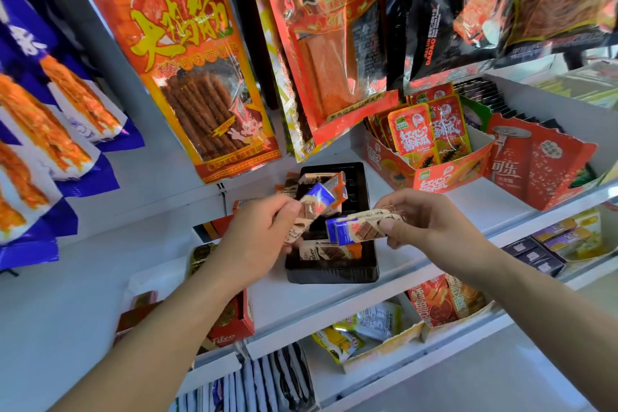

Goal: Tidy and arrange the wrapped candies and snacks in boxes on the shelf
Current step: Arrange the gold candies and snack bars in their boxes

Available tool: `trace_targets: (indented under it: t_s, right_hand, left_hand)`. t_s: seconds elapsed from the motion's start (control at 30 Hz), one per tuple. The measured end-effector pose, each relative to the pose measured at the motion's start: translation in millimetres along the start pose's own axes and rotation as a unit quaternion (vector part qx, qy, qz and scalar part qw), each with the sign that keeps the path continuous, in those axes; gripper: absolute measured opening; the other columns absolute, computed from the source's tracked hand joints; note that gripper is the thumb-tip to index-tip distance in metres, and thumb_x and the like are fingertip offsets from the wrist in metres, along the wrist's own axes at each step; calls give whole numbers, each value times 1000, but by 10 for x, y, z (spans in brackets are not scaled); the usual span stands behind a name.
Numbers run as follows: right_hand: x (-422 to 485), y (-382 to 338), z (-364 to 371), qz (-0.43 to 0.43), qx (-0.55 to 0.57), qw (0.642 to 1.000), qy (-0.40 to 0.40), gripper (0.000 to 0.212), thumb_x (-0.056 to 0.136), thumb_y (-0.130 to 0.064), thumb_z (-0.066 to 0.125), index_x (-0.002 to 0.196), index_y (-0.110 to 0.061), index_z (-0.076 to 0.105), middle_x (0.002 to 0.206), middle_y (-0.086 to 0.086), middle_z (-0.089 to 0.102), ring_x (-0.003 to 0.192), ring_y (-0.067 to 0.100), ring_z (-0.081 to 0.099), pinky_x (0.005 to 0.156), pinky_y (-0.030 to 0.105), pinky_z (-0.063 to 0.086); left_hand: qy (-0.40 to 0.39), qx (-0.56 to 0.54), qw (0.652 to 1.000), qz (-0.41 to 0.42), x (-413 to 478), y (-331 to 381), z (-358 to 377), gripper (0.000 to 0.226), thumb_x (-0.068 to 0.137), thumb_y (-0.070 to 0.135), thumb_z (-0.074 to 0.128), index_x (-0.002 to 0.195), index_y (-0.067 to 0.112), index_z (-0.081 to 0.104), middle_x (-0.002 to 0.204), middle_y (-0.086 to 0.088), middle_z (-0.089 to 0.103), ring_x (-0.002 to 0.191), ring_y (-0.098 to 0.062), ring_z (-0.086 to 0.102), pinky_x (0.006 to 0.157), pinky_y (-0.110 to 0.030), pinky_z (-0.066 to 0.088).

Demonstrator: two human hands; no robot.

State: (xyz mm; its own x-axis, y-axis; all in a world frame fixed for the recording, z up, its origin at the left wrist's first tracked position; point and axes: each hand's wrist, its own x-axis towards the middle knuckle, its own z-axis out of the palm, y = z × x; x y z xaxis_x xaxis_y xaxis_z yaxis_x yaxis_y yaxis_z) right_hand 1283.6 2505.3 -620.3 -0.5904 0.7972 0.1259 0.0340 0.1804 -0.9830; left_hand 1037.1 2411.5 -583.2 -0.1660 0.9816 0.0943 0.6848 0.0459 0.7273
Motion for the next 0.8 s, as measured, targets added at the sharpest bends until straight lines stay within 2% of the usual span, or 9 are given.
trace_targets:
  t_s: [0.07, 0.1, 0.2, 0.3, 0.4, 0.5, 0.6, 0.67, 0.8]
  right_hand:
    - [-8, -57, 25, 6, 19, 1000, -8, 12, 92, -7, 66, 103, -10, 70, 87, 9, 74, 71, 22, 63, 73, 31, 56]
    - [-10, -76, 48, 10, 27, 1000, -12, 13, 92, -7, 66, 103, -9, 70, 86, 9, 73, 70, 21, 63, 72, 29, 56]
    - [-10, -101, 120, 25, 43, 999, -19, 13, 91, -8, 66, 103, -8, 71, 82, 8, 73, 68, 18, 62, 69, 26, 55]
    - [10, -108, 181, 41, 47, 998, -24, 13, 92, -10, 66, 104, -9, 72, 88, 15, 73, 68, 19, 62, 69, 25, 54]
    - [49, -111, 237, 58, 66, 996, -24, 15, 92, -11, 66, 105, -7, 72, 95, 21, 73, 73, 27, 61, 71, 30, 55]
    - [90, -116, 279, 72, 87, 993, -28, 12, 91, -10, 66, 102, -8, 73, 95, 21, 73, 76, 32, 59, 72, 33, 55]
    - [112, -125, 304, 80, 97, 992, -29, 10, 92, -8, 66, 98, -8, 75, 96, 24, 72, 76, 32, 55, 68, 30, 54]
    - [122, -132, 315, 80, 95, 992, -36, 10, 92, -10, 66, 97, -8, 75, 97, 24, 71, 78, 32, 54, 67, 29, 54]
    - [143, -150, 336, 80, 92, 991, -54, 22, 93, -22, 64, 99, -2, 73, 99, 27, 69, 82, 34, 58, 75, 37, 55]
  left_hand:
    - [-18, -122, 991, -52, -189, 70, -45, 26, 105, 24, 43, 99, 16, 67, 84, -6, 75, 70, -25, 73, 59, -36, 57]
    - [-13, -144, 988, -58, -240, 85, -56, 25, 105, 22, 43, 102, 17, 67, 85, -6, 76, 68, -25, 73, 57, -34, 57]
    - [24, -165, 985, -50, -269, 76, -84, 24, 105, 21, 43, 112, 21, 66, 86, -4, 76, 63, -18, 64, 52, -32, 47]
    - [27, -154, 986, -52, -298, 85, -107, 23, 105, 19, 44, 119, 24, 62, 91, 1, 75, 65, -12, 59, 56, -31, 45]
    - [35, -151, 986, -58, -325, 88, -114, 19, 102, 18, 50, 116, 28, 60, 89, 3, 75, 64, -8, 58, 56, -28, 48]
    - [96, -165, 979, -73, -322, 66, -133, 12, 97, 20, 60, 106, 27, 62, 82, 3, 75, 59, -5, 57, 55, -25, 48]
    - [144, -199, 966, -75, -327, 41, -171, 9, 91, 19, 68, 99, 24, 70, 77, 5, 74, 55, 3, 56, 52, -14, 43]
    - [146, -204, 965, -78, -327, 37, -195, 12, 92, 18, 68, 98, 27, 72, 81, 7, 74, 62, 3, 62, 54, -13, 46]
    - [123, -280, 946, -105, -331, 29, -188, 15, 95, 13, 64, 99, 24, 73, 95, 1, 76, 88, -15, 75, 75, -32, 61]
